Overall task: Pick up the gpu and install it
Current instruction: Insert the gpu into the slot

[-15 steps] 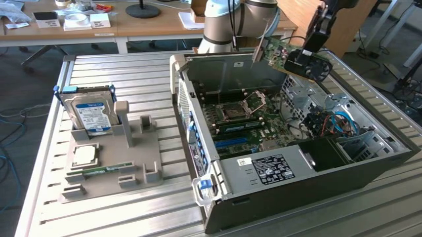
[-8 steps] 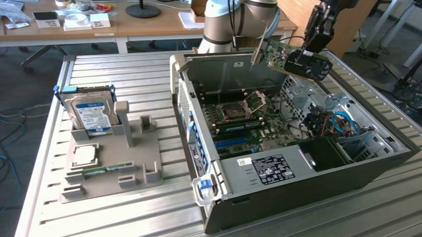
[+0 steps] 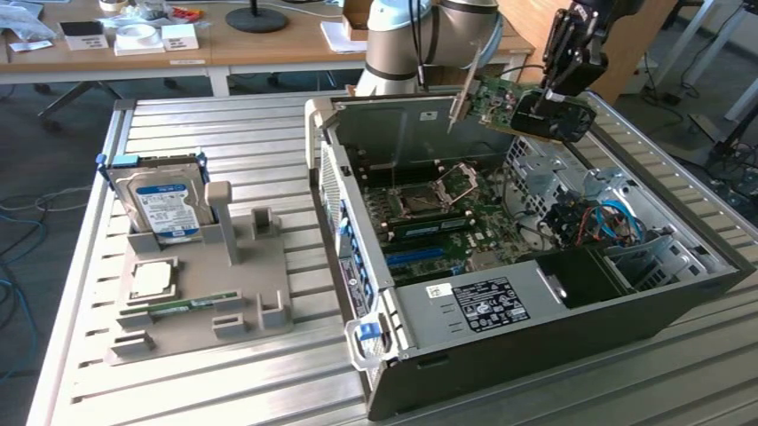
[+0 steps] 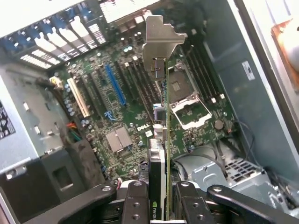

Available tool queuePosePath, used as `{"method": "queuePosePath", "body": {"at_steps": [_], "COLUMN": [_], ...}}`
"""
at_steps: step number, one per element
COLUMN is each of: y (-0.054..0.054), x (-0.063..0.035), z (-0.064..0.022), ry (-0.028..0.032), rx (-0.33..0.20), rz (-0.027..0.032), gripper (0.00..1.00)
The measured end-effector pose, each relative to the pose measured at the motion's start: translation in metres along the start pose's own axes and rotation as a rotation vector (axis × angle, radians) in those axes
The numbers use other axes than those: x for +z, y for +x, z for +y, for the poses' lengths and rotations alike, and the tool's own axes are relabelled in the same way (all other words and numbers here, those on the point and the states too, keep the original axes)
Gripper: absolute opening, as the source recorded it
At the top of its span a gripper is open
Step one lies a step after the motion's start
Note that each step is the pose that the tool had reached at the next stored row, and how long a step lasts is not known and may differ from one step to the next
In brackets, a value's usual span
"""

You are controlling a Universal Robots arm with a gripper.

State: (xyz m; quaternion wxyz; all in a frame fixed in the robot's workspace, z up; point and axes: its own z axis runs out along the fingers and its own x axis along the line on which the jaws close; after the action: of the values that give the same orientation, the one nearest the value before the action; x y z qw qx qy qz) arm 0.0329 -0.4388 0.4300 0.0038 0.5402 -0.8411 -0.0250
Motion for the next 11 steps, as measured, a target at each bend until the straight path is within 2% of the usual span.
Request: {"method": "queuePosePath", "body": {"at_steps": [11], "y": [0.0], "x": [0.001], "z": [0.0], "ry": [-0.0041], "rx": [-0.197], "rz": [0.0091], "gripper": [0.27]}}
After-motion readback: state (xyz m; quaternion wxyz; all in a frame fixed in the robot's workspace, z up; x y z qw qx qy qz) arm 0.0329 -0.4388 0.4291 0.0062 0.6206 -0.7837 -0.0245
